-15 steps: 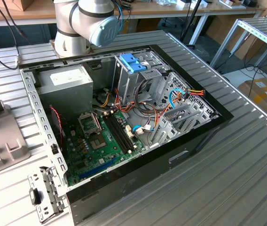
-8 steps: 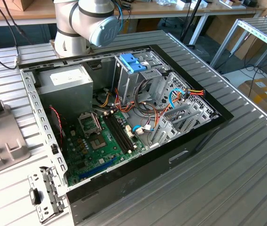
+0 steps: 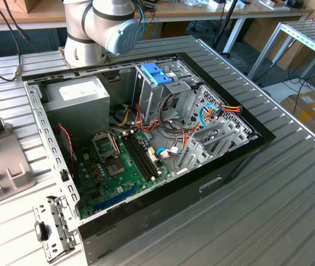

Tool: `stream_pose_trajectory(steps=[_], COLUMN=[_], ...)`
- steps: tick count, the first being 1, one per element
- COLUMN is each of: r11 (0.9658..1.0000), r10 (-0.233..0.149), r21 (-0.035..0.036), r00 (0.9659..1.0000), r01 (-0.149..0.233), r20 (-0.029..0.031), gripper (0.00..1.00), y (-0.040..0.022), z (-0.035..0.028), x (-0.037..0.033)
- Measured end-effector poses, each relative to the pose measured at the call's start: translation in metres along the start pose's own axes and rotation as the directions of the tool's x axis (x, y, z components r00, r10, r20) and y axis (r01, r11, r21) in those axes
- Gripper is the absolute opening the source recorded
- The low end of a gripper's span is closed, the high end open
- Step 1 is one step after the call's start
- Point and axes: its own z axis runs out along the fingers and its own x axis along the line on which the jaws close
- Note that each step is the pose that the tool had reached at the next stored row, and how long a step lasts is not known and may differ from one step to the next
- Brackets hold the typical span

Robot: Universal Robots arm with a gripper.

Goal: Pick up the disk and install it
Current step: 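Pick up the disk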

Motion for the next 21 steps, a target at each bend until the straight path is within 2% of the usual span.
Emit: stream_pose_trajectory(steps=[8,21], r11=[1.0000,1.0000], r10=[0.000,0.000], r21=[0.0000,-0.0001], r00=[1.0000,1.0000], r01=[0.000,0.000], r20=[0.0003,0.0009], gripper=[0.37,0.37], y=[0.0000,0.0001], z=[-0.0100,-0.0184], x=[-0.0003,-0.0005])
